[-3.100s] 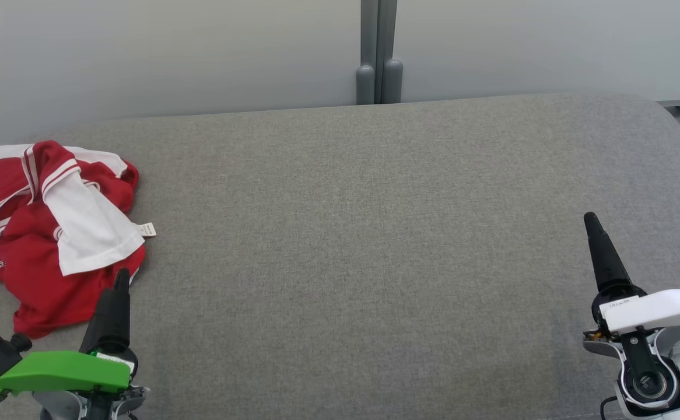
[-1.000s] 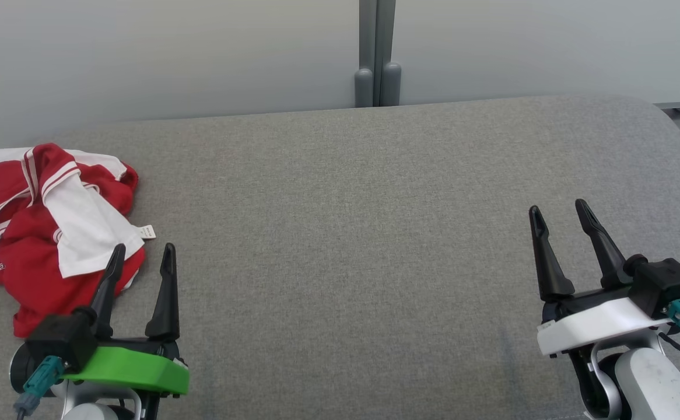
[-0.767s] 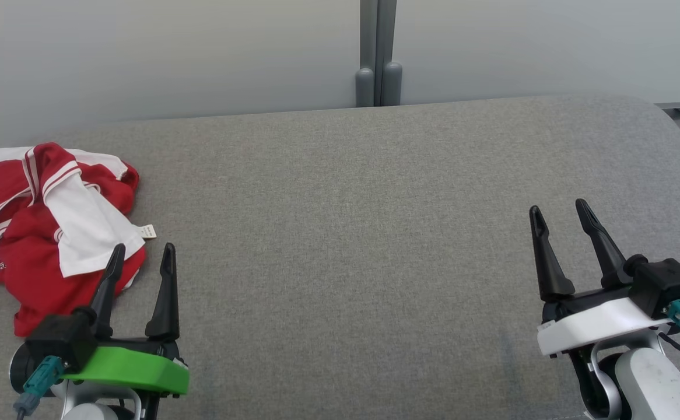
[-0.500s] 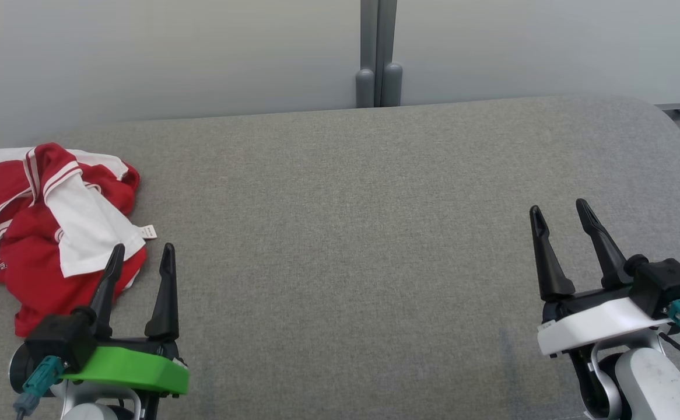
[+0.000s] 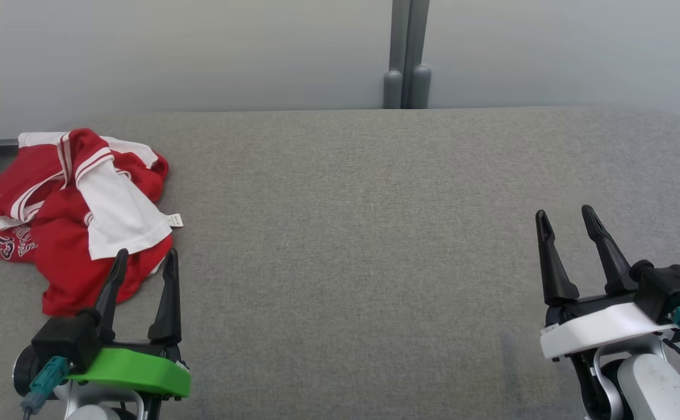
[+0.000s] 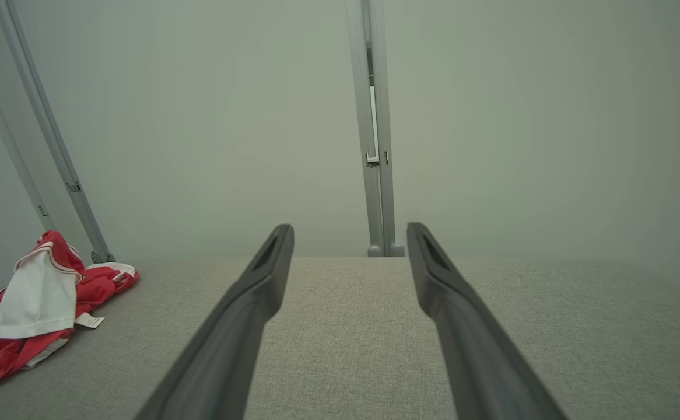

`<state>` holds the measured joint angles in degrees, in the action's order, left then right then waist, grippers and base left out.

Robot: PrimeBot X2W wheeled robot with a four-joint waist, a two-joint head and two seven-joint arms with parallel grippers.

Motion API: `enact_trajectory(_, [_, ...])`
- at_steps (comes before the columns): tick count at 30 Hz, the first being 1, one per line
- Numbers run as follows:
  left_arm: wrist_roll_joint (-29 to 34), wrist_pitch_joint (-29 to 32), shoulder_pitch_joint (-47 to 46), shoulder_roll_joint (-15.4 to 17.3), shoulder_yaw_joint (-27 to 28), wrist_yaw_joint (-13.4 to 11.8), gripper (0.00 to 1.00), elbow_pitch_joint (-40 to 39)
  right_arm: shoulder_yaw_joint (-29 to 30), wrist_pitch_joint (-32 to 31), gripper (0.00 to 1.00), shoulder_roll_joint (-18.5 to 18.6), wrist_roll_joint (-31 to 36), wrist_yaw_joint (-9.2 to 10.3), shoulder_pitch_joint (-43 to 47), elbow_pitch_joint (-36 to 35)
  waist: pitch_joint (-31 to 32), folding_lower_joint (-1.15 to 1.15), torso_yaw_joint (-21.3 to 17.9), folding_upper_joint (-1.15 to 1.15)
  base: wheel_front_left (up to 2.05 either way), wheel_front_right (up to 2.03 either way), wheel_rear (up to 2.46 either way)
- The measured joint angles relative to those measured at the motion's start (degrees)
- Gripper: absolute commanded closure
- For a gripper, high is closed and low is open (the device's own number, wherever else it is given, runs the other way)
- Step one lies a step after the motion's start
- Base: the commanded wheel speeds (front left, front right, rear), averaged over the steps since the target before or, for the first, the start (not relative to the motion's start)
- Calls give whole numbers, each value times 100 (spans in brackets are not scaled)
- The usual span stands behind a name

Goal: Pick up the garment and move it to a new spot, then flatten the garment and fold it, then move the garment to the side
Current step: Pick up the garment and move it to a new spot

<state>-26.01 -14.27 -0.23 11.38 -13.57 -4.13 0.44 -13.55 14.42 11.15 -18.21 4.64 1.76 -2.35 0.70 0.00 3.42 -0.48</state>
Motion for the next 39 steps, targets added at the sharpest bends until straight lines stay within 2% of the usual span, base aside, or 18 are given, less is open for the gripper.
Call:
enact_trajectory(7, [5,0,-3,-3,2,0,0,81,-21,0,0,-24,-2,-9,1,0,13,0,302,0,0,0,0])
enact_trajectory(28, [7,18,-3,-27,53,-53,0,213,-194,0,0,-152,-63,-212,14,98,84,0,1636,0,0,0,0])
enact_trajectory(39, [0,19,1,-21,205,-99,0,203,-371,0,0,-211,-63,-305,12,212,115,0,1918,0,0,0,0])
